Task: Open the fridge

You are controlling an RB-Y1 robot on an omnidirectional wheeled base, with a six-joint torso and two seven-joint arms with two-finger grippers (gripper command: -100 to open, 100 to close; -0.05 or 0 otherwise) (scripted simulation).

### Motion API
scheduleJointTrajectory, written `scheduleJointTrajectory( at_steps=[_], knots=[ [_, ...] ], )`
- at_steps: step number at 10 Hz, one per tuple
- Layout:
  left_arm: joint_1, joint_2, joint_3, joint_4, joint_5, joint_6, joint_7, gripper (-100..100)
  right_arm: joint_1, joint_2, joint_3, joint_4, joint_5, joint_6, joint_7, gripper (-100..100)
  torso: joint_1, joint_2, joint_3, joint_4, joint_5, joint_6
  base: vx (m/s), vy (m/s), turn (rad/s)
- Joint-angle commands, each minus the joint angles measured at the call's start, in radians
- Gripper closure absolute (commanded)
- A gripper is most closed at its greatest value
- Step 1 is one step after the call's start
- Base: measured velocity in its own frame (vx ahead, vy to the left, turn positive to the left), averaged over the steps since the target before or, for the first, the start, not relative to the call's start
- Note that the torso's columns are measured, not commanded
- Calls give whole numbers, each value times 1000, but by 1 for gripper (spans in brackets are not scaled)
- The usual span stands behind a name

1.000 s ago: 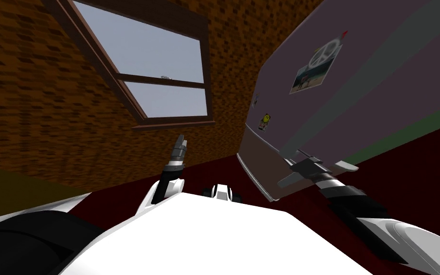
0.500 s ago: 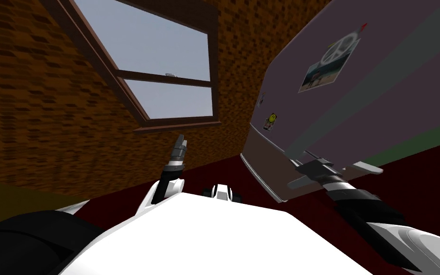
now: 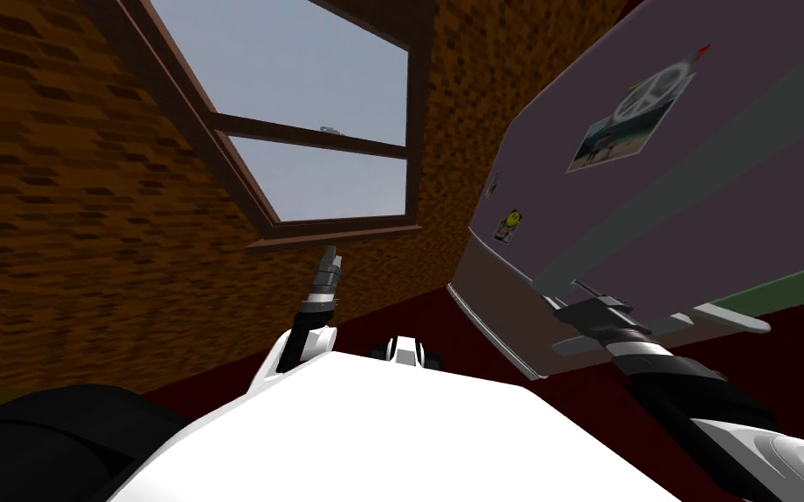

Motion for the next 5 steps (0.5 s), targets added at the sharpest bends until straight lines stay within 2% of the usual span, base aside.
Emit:
scheduleJointTrajectory(
  at_steps=[1, 3, 5],
  knots=[
    [0, 0, 0, 0, 0, 0, 0, 0, 5, -2, -16, 8, 0, 33, -7, 100, 3, 2, 1, -1, -1, 0, 105, 317, -24],
    [0, 0, 0, 0, 0, 0, 0, 0, 22, 0, -39, 23, -1, 67, -13, 100, -1, 4, 3, 1, 0, 1, 86, 315, -40],
    [0, 0, 0, 0, 0, 0, 0, 0, 30, 1, -50, 30, -1, 84, -16, 100, 1, 8, 5, 1, 0, 4, 132, 299, -35]
  ],
)
